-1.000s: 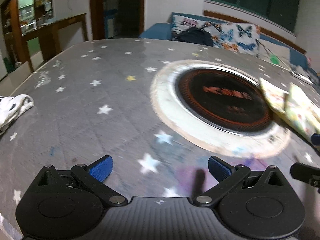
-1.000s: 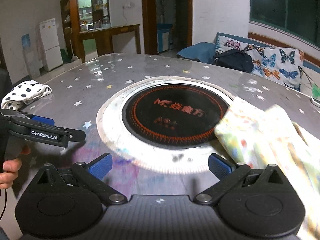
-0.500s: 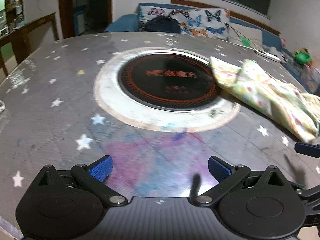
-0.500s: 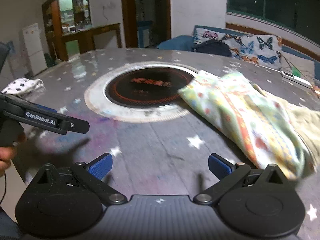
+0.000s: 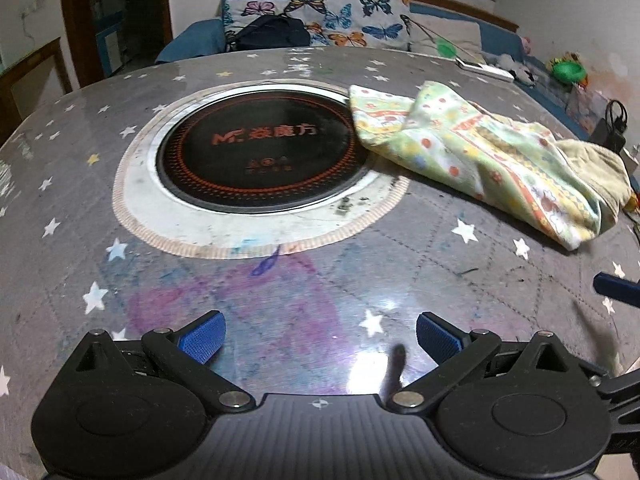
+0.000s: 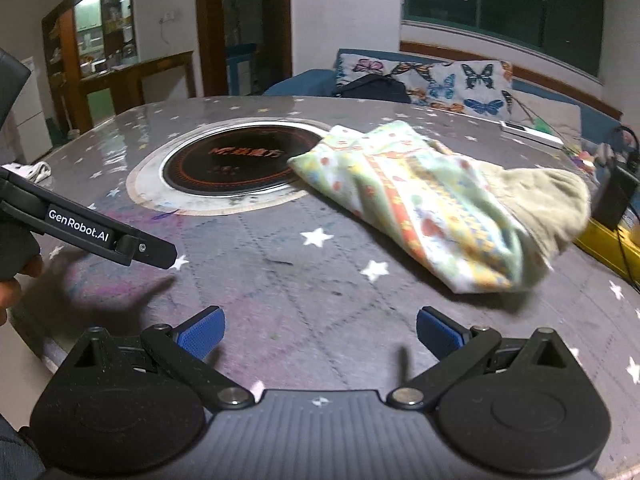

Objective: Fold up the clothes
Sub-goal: 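Move the right tool toward the pastel patterned garment beside the hob, then grasp the beige cuff of the pastel garment with the right gripper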

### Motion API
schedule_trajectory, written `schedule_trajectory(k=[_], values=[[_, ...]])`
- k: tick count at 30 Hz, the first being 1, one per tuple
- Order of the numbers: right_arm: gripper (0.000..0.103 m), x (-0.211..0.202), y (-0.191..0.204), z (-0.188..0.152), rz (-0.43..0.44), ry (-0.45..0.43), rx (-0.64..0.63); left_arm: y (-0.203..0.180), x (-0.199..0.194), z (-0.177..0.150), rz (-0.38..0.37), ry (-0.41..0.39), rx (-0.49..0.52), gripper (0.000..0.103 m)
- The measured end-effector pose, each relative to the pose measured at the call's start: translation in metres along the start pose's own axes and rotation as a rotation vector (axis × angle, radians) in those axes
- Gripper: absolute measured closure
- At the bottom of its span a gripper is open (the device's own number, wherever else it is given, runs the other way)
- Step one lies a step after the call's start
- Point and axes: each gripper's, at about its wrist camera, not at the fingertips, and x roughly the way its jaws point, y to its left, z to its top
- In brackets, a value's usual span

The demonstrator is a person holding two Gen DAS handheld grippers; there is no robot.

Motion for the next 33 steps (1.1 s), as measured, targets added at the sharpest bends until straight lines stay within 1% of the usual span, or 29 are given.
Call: schedule_trajectory(k=[9,12,23,25,30,33], values=[[0.001,-0.011,-0.013,0.000,-0.027,-0.034,0.030,-0.017,0.005,0.008,-0.003,0.022,0.057,0.000],[0.005,-0.012,-0.017,0.002,-0.031,-0.042,0.036,-0.022,0.007,0.011,-0.001,0.025,0.072,0.000],[0.014,-0.016,-0.035,0.013,-0.052,-0.084,0.068,-0.034,0.011,0.021,-0.004,0.028,0.099,0.000],[0.018,-0.016,-0.040,0.016,-0.059,-0.096,0.078,-0.034,0.013,0.022,-0.002,0.037,0.098,0.000],[0.023,-0.015,-0.054,0.027,-0.102,-0.135,0.084,-0.034,0.015,0.020,0.005,0.041,0.098,0.000],[0.026,-0.016,-0.067,0.035,-0.153,-0.169,0.098,-0.030,0.016,0.020,0.011,0.044,0.086,0.000]])
